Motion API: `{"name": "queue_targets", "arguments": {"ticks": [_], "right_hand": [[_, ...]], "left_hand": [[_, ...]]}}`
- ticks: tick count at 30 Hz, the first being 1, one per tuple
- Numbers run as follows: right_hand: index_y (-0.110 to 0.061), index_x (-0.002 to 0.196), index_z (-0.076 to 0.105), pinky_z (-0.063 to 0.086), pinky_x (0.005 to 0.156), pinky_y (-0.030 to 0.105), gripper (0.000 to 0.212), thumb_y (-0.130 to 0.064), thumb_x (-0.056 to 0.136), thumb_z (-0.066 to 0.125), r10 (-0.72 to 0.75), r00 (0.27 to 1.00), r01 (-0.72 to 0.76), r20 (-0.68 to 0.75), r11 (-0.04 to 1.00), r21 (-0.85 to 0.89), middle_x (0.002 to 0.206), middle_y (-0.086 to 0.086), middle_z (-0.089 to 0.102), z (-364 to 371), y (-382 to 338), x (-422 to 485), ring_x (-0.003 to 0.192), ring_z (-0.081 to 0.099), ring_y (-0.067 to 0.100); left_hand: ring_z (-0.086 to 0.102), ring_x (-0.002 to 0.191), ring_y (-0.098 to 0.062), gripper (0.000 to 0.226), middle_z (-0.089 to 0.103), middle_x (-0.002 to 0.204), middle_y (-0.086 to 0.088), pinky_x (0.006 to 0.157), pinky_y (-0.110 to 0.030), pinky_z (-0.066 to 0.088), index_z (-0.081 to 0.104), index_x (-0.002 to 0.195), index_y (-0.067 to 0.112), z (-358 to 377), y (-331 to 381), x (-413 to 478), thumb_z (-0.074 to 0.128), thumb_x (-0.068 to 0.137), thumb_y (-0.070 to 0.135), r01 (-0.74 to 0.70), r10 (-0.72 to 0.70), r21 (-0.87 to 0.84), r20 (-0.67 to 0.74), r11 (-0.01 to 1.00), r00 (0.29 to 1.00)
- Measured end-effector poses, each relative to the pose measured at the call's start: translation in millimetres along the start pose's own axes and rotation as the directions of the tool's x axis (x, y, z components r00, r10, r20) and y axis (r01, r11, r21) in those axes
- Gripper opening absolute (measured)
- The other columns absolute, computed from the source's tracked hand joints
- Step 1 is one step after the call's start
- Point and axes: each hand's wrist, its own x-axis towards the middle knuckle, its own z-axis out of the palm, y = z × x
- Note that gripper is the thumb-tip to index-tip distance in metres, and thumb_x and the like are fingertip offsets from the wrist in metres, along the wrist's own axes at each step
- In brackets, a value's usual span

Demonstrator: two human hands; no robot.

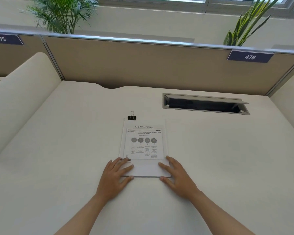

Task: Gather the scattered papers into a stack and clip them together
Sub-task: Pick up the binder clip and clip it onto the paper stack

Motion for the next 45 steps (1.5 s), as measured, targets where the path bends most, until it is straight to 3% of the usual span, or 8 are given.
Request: {"name": "queue_targets", "arguments": {"ticks": [4,6,11,15,24,45], "right_hand": [[-0.042,0.148,0.025,-0.005,0.116,0.02,0.054,-0.051,0.097,0.039,-0.003,1.0,0.004,0.009,0.993,-0.119,0.161,-0.006,0.006,2,-7,37,0.149,0.004,0.012],[-0.044,0.149,0.017,-0.007,0.117,0.023,0.054,-0.053,0.098,0.032,0.008,1.0,-0.006,0.008,0.984,-0.179,0.162,-0.008,0.0,4,-9,54,0.149,-0.001,0.011],[-0.051,0.147,0.001,-0.008,0.12,0.032,0.054,-0.059,0.096,0.018,0.044,0.999,-0.047,-0.02,0.967,-0.25,0.161,-0.013,-0.008,8,-7,90,0.148,-0.008,0.009],[-0.051,0.147,0.002,-0.007,0.12,0.034,0.054,-0.059,0.096,0.019,0.044,0.999,-0.049,-0.027,0.963,-0.265,0.161,-0.013,-0.006,3,0,120,0.149,-0.007,0.01],[-0.049,0.148,0.006,-0.005,0.121,0.037,0.054,-0.058,0.097,0.022,0.067,0.996,-0.082,-0.059,0.955,-0.286,0.161,-0.014,-0.002,-12,14,175,0.149,-0.003,0.013],[-0.048,0.149,0.004,-0.003,0.121,0.042,0.055,-0.056,0.097,0.021,0.107,0.989,-0.133,-0.103,0.949,-0.287,0.162,-0.013,-0.001,-24,32,230,0.149,-0.003,0.014]], "left_hand": [[0.053,0.119,-0.029,0.058,0.062,0.129,-0.001,0.107,-0.043,0.035,0.071,0.113,0.031,3,-5,16,0.029,0.091,0.065,0.179,-0.177,0.014,-0.106,0.984,0.979],[0.052,0.12,-0.033,0.056,0.061,0.13,-0.002,0.106,-0.044,0.038,0.07,0.114,0.031,5,-8,28,0.033,0.09,0.064,0.262,-0.259,0.017,-0.102,0.965,0.96],[0.034,0.14,-0.026,0.056,0.043,0.149,0.007,0.116,-0.045,0.021,0.054,0.133,0.038,11,-24,56,0.033,0.086,0.06,0.345,-0.346,0.062,0.0,0.937,0.938],[0.014,0.148,-0.016,0.059,0.022,0.157,0.017,0.12,-0.04,0.004,0.032,0.143,0.047,16,-38,82,0.023,0.087,0.066,0.36,-0.368,0.094,0.075,0.928,0.927],[0.002,0.149,-0.014,0.058,0.01,0.159,0.017,0.12,-0.046,-0.001,0.016,0.147,0.049,25,-54,131,0.02,0.091,0.064,0.338,-0.36,0.163,0.135,0.927,0.923],[-0.001,0.149,-0.014,0.057,0.007,0.16,0.016,0.118,-0.048,-0.002,0.013,0.148,0.047,39,-69,196,0.024,0.094,0.061,0.323,-0.357,0.214,0.141,0.922,0.923]]}}
